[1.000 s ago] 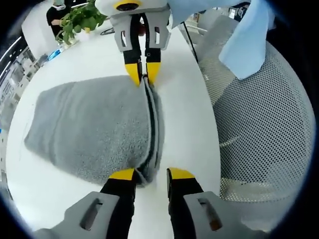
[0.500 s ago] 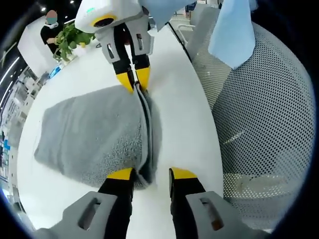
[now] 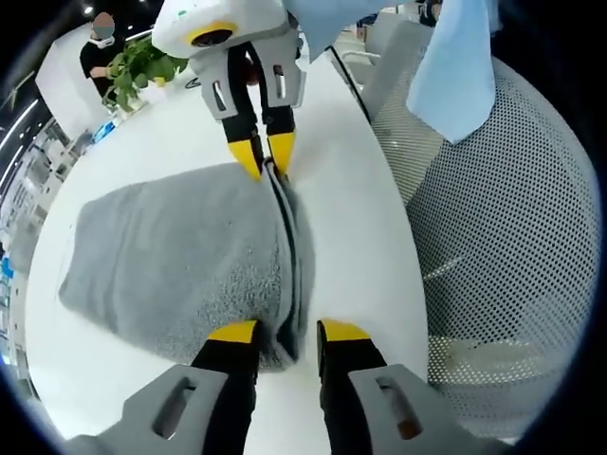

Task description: Fold the towel on the table until its edges align and the towel forms a compact rectangular stack.

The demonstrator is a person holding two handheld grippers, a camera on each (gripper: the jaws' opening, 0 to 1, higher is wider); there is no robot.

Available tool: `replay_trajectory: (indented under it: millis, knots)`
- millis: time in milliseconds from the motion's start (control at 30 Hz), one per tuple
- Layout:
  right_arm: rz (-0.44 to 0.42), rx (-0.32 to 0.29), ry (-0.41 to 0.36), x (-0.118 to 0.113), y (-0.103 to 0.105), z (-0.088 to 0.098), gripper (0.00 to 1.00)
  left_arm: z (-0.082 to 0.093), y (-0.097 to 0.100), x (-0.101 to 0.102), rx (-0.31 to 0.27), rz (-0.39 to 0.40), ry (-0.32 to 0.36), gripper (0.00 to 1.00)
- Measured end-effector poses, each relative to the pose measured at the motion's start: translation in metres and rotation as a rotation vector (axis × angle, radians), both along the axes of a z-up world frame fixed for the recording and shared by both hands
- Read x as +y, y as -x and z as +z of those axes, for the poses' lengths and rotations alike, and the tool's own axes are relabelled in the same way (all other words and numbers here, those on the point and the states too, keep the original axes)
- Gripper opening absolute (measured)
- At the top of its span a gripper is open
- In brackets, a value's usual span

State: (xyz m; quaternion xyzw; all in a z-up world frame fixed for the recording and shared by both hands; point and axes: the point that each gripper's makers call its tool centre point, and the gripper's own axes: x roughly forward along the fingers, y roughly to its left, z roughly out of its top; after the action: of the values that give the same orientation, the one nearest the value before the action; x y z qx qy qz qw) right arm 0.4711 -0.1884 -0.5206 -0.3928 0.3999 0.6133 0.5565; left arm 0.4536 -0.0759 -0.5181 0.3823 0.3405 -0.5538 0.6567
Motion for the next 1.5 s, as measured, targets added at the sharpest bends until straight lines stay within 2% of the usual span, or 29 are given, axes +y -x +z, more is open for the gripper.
replay_trajectory:
  millis: [200, 433, 567, 667, 833, 867, 900, 933, 1067, 1233, 1367, 1500]
  knots:
    - [0.003, 0.005, 0.006, 0.001, 0.001, 0.001, 0.06, -0.001, -0.001, 0.002, 0.027, 0.019, 0.007, 0.22]
    - [0.002, 0.008, 0.005, 0.001, 0.000, 0.000, 0.06, -0.002, -0.002, 0.001, 0.013, 0.031, -0.006, 0.20]
    - [0.001, 0.007, 0.004, 0.001, 0.000, 0.000, 0.06, -0.002, -0.002, -0.002, -0.018, 0.061, -0.014, 0.17]
    - [0.000, 0.006, 0.002, 0.000, 0.000, 0.000, 0.06, -0.001, 0.001, 0.000, -0.049, 0.074, 0.019, 0.16]
    - [0.003, 0.006, 0.002, 0.000, 0.001, 0.001, 0.06, -0.002, -0.001, 0.001, -0.049, 0.079, 0.046, 0.14]
    - [0.004, 0.007, 0.004, 0.000, 0.001, 0.001, 0.06, -0.002, -0.005, 0.009, -0.096, 0.027, -0.024, 0.10]
    - [0.005, 0.008, 0.004, 0.000, 0.001, 0.001, 0.06, -0.002, -0.001, 0.002, -0.089, 0.001, -0.001, 0.09]
    - [0.007, 0.007, 0.004, 0.000, 0.001, 0.001, 0.06, -0.003, -0.002, 0.004, -0.075, 0.034, 0.003, 0.09]
    - [0.018, -0.002, 0.004, 0.000, 0.002, 0.001, 0.06, 0.000, -0.003, 0.003, -0.054, 0.014, -0.013, 0.07]
    - [-0.017, 0.027, 0.002, -0.001, -0.001, 0.004, 0.04, 0.002, -0.004, 0.006, 0.026, 0.055, 0.012, 0.05]
    - [-0.022, 0.041, 0.001, -0.003, 0.002, 0.002, 0.04, 0.009, -0.005, 0.006, 0.056, 0.077, 0.029, 0.04]
    - [-0.007, 0.040, -0.008, -0.003, 0.004, 0.003, 0.04, 0.009, -0.005, 0.005, 0.072, 0.090, 0.037, 0.04]
